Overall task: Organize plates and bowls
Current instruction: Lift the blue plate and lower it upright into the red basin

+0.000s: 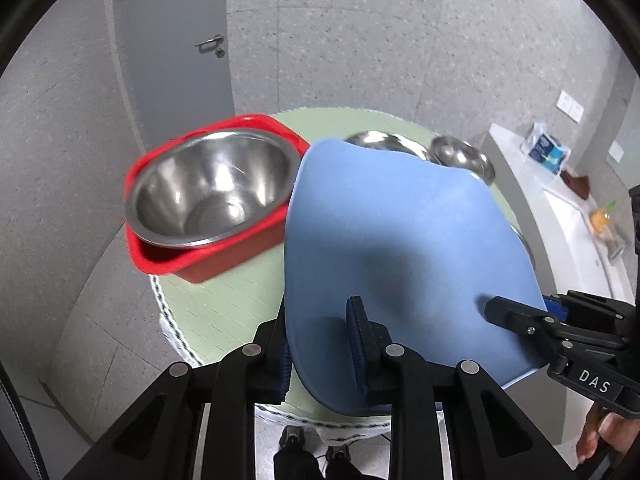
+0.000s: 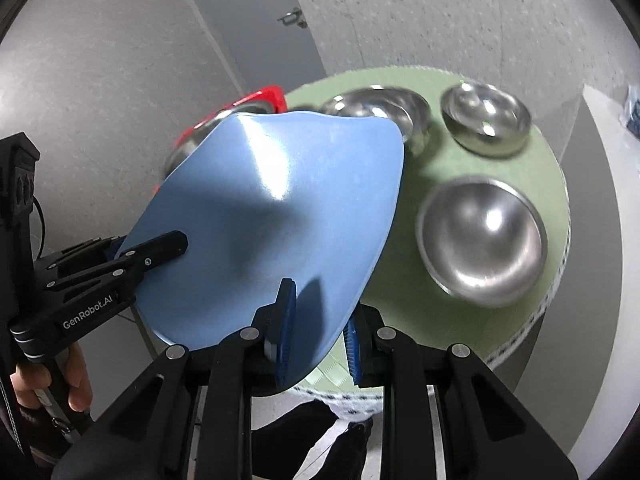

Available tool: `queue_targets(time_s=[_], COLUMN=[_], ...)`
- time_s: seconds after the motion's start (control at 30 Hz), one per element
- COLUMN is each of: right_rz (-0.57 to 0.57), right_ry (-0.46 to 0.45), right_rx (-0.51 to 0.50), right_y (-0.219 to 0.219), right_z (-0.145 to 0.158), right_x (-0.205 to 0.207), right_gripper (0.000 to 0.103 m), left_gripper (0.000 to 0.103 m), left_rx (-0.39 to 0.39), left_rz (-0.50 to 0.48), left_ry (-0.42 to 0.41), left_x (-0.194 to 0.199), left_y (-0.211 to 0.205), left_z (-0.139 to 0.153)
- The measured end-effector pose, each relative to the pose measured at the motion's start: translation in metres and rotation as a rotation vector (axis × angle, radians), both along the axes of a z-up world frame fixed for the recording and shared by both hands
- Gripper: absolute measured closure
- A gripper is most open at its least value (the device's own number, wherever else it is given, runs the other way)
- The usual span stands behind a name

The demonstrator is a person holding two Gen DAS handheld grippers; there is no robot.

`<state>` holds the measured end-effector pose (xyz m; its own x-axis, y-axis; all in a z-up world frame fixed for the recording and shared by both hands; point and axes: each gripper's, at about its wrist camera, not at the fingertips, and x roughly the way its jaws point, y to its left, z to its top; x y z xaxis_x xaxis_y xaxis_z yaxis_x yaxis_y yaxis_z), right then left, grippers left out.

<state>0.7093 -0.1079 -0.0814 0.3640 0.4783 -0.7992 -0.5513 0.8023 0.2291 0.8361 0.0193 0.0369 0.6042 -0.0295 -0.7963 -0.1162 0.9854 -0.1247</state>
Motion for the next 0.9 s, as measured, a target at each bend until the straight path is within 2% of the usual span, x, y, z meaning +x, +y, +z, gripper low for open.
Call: queue_targets(time_s=[0.43, 0.67, 0.9], right_rz=[0.079, 0.098, 0.083], right_ry=[-0.046, -0.051, -0.007], right_rx=[-0.014, -0.039, -0.074], right_y=[0.084, 0.137, 0.179], right_z=[0.013, 0.009, -0.013], right_x=[0.040, 0.063, 0.087], right_gripper=[0.081, 0.081, 0.081], left_gripper=[0.082, 0.082, 0.081], left_rx=[-0.012, -0.022, -0.029], left_rz=[0.094, 0.106, 0.082], left_ry=[-0.044, -0.036, 0.017], left_x=[0.008, 0.033, 0.078], left_y=[0.082, 0.137, 0.187], left_z=[0.005, -0.010, -0.034])
